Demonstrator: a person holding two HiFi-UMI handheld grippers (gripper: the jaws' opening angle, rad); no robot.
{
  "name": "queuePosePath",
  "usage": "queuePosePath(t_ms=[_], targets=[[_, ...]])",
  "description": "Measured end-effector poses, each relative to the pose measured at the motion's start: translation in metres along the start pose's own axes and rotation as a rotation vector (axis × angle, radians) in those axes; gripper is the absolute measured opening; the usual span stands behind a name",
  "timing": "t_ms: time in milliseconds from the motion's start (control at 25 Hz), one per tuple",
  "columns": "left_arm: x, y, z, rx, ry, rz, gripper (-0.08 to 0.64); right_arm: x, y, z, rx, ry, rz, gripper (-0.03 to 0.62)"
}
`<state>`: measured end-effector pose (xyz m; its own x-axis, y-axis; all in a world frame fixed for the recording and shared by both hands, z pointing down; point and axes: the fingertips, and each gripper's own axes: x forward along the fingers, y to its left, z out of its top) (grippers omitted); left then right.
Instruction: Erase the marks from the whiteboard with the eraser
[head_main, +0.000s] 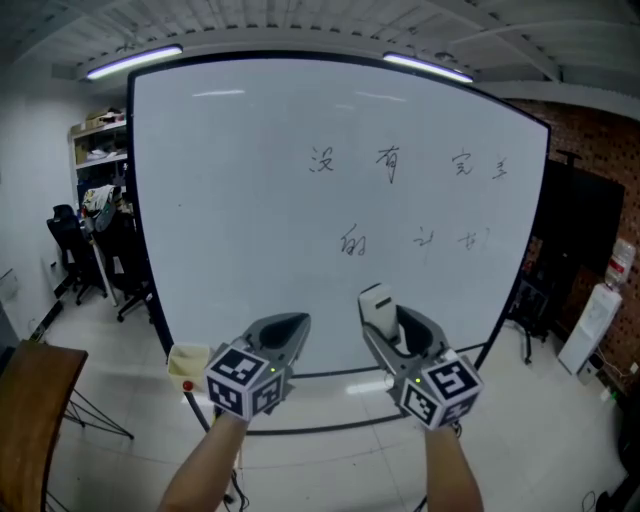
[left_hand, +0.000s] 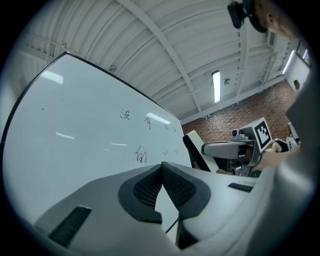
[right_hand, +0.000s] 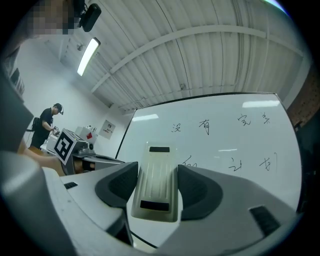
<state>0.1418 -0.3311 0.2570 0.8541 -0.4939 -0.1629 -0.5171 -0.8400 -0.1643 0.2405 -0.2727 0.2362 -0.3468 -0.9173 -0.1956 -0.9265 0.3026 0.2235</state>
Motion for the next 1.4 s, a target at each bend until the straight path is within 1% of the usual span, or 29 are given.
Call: queuePosePath(t_ms=[200, 320, 400, 520, 840, 1120, 1280, 1400], targets=[[0.02, 0.043, 0.006, 0.035, -0.002, 0.006, 0.003, 0.052, -0.012, 0.01, -0.04, -0.032, 0.002, 0.25], [0.031, 0.069, 0.015, 0.046, -0.012, 0.016, 0.003, 0.082, -0.019, 0.022, -0.057, -0.047, -0.016, 0.25], [0.039, 0.082, 0.021, 0.062, -0.01, 0.021, 0.003, 0.098, -0.024, 0.029, -0.067, -0.049, -0.034, 0.25], [0.049, 0.098, 0.029, 0.081, -0.009, 0.032, 0.003, 0.122, -0.033, 0.041, -0.081, -0.068, -0.036, 0.25], [0.069, 0.125, 0.05, 0.108, -0.036, 0.086, 0.003, 0.173, -0.064, 0.083, -0.148, -0.135, -0.053, 0.25], [0.082, 0.137, 0.057, 0.131, -0.033, 0.134, 0.003, 0.21, -0.1, 0.126, -0.263, -0.169, -0.094, 0.25], [0.085, 0.145, 0.059, 0.147, -0.024, 0.166, 0.002, 0.228, -0.121, 0.154, -0.302, -0.182, -0.135, 0.25], [0.085, 0.15, 0.057, 0.153, -0.015, 0.183, 0.003, 0.237, -0.132, 0.168, -0.344, -0.183, -0.175, 0.25]])
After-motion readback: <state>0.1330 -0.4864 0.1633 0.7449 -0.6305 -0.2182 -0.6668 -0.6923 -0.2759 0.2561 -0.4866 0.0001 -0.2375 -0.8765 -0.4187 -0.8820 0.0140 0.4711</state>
